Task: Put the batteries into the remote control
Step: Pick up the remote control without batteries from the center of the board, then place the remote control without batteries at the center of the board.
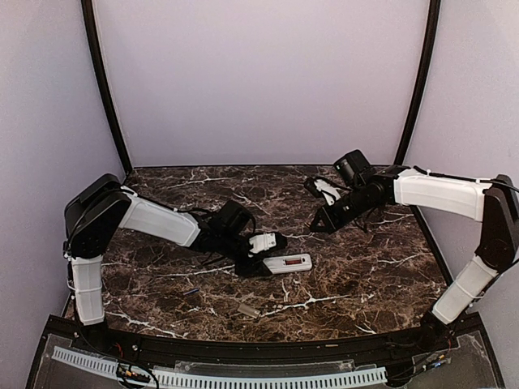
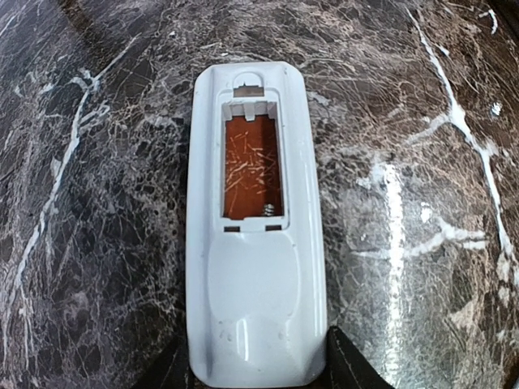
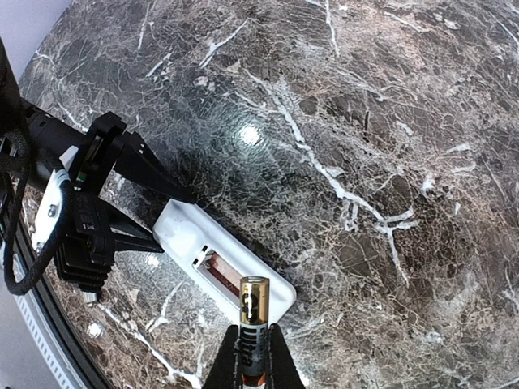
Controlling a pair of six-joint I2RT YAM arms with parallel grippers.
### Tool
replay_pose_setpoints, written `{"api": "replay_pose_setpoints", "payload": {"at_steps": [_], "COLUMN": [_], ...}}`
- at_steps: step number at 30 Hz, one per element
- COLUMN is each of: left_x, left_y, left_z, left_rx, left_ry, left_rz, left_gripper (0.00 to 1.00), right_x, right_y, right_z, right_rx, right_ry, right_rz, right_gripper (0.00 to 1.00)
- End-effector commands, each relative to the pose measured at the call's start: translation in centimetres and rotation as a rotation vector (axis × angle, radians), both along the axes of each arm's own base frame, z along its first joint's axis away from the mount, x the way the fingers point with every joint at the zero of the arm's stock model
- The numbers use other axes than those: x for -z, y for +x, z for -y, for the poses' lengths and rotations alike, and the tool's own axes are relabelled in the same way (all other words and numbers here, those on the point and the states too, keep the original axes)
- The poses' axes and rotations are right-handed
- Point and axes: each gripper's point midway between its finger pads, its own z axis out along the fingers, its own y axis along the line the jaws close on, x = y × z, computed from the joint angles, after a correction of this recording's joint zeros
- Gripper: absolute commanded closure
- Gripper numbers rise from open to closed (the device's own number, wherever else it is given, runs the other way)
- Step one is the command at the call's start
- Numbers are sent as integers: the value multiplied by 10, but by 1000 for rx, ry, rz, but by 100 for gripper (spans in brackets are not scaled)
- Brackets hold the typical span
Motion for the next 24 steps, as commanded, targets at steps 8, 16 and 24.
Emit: {"api": "replay_pose_setpoints", "payload": {"at_steps": [8,16,24], "left_x": [8,-17,-23], "left_y": [-52,-55,-51], "left_z": [-56,-59,-56], "left_rx": [159,205,198], "left_ry": [161,112,105], "left_rz": [-9,460,591], "left_gripper": [84,96,98], "right_x": [-1,11,14], "right_y": [-65,-69,-65], "right_z": [-35,-42,-48], "right_rx": [-327,-342,-354], "right_ry": [8,-1,-6], "right_rz": [58,53,45], "right_gripper": [100,100,100]}}
